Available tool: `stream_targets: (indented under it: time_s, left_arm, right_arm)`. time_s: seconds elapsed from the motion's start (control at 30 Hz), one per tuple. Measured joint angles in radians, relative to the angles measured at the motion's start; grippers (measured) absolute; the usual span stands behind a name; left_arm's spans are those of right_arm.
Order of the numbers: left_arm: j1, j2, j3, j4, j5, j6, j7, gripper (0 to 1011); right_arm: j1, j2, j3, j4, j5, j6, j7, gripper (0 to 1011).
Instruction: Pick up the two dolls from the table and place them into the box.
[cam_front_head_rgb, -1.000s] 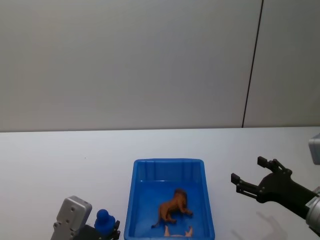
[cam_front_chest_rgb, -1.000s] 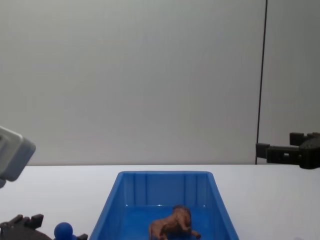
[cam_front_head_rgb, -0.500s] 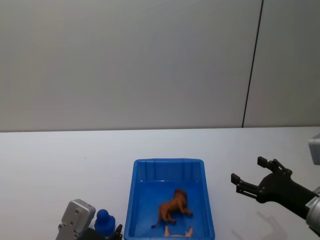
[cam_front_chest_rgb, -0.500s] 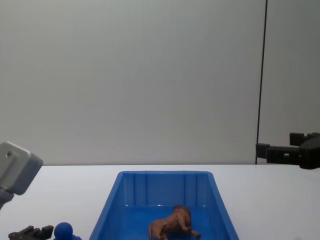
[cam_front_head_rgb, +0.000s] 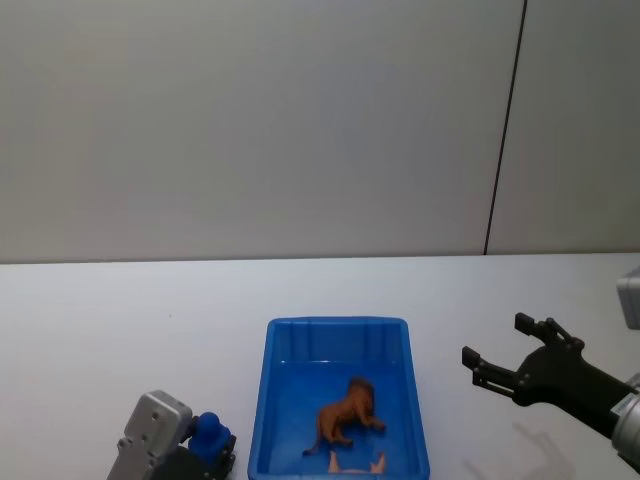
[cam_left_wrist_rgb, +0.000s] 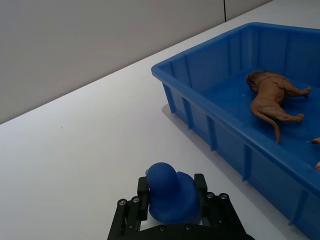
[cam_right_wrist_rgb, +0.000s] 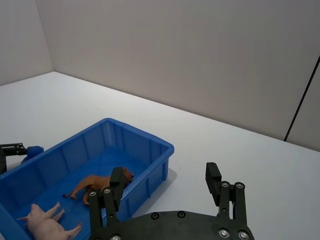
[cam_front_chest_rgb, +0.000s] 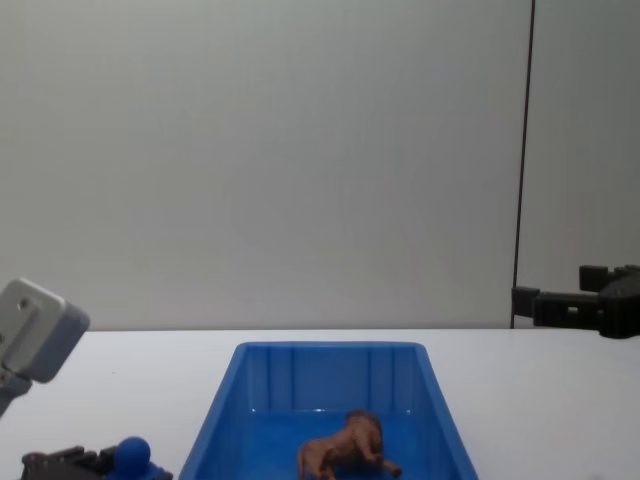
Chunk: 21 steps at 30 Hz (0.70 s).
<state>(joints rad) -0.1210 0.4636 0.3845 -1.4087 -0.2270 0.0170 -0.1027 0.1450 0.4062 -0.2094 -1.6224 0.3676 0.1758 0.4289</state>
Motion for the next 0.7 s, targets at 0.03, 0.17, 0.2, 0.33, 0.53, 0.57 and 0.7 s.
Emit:
stream_targets:
  time_s: [0.03,0.17,0.2,0.33,0.53,0.57,0.7]
  left_arm:
    - [-0.001,0.000,-0.001,0.000,0.002,-0.001,-0.001,548]
    - [-0.011,0.004,-0.011,-0.008,0.017,-0.006,-0.005,516]
    - [-0.013,0.005,-0.014,-0.012,0.020,-0.007,-0.005,509]
    - [-0.026,0.009,-0.026,-0.034,0.040,-0.012,-0.006,487]
    - [-0.050,0.007,-0.036,-0.063,0.071,-0.017,-0.013,446]
    - [-0.055,0.006,-0.037,-0.067,0.077,-0.018,-0.016,442]
    - [-0.078,-0.007,-0.037,-0.081,0.100,-0.023,-0.033,416]
  right_arm:
    - [0.000,0.000,0.000,0.000,0.000,0.000,0.000,1001]
    - [0.000,0.000,0.000,0.000,0.000,0.000,0.000,1001]
    - [0.000,0.000,0.000,0.000,0.000,0.000,0.000,1001]
    - [0.000,0.000,0.000,0.000,0.000,0.000,0.000,1001]
    - [0.000,0.000,0.000,0.000,0.000,0.000,0.000,1001]
    - [0.000,0.000,0.000,0.000,0.000,0.000,0.000,1001]
    - [0.000,0.000,0.000,0.000,0.000,0.000,0.000,1001]
